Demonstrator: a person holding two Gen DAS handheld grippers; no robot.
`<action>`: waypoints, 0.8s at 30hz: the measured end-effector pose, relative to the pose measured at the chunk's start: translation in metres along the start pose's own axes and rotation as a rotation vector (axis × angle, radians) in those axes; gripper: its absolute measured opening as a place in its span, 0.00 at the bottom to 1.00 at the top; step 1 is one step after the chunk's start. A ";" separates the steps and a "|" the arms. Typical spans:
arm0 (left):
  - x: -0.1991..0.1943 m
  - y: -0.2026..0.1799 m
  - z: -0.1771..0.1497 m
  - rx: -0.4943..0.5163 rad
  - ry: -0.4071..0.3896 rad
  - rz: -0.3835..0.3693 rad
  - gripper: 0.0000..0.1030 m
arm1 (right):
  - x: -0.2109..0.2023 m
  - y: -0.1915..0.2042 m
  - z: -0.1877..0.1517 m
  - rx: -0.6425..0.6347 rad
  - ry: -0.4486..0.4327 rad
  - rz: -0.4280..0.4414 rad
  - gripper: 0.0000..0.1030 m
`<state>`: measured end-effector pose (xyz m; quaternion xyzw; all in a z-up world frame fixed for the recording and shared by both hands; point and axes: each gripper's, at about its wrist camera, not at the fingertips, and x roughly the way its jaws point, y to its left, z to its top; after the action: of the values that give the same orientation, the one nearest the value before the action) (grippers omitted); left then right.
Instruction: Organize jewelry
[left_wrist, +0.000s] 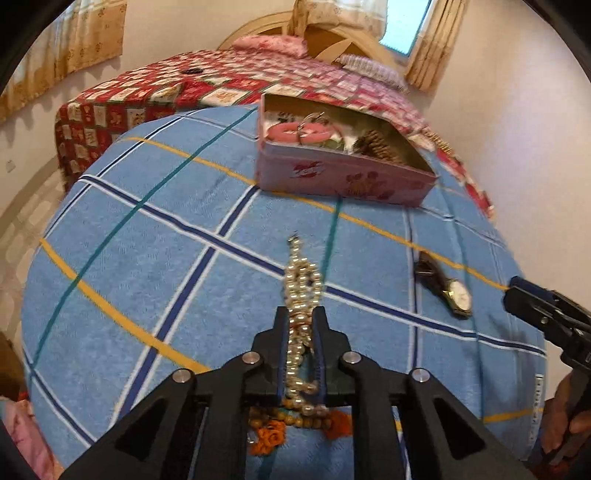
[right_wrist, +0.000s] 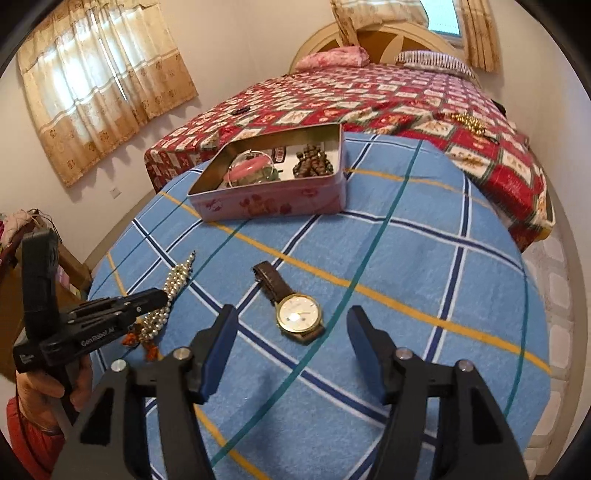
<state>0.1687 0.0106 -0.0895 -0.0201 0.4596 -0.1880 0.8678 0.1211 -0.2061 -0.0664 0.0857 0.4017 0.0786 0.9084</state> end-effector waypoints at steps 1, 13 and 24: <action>-0.002 0.001 0.001 -0.003 -0.004 0.012 0.14 | 0.001 -0.001 0.000 -0.007 0.001 -0.007 0.63; 0.006 -0.006 -0.001 0.053 -0.005 0.005 0.43 | 0.012 -0.016 -0.007 0.003 0.036 -0.022 0.63; 0.007 -0.005 0.000 0.066 -0.012 -0.024 0.12 | 0.044 0.012 0.004 -0.182 0.068 -0.032 0.62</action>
<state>0.1712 0.0039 -0.0941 0.0019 0.4476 -0.2133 0.8684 0.1524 -0.1853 -0.0923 -0.0063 0.4246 0.1032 0.8995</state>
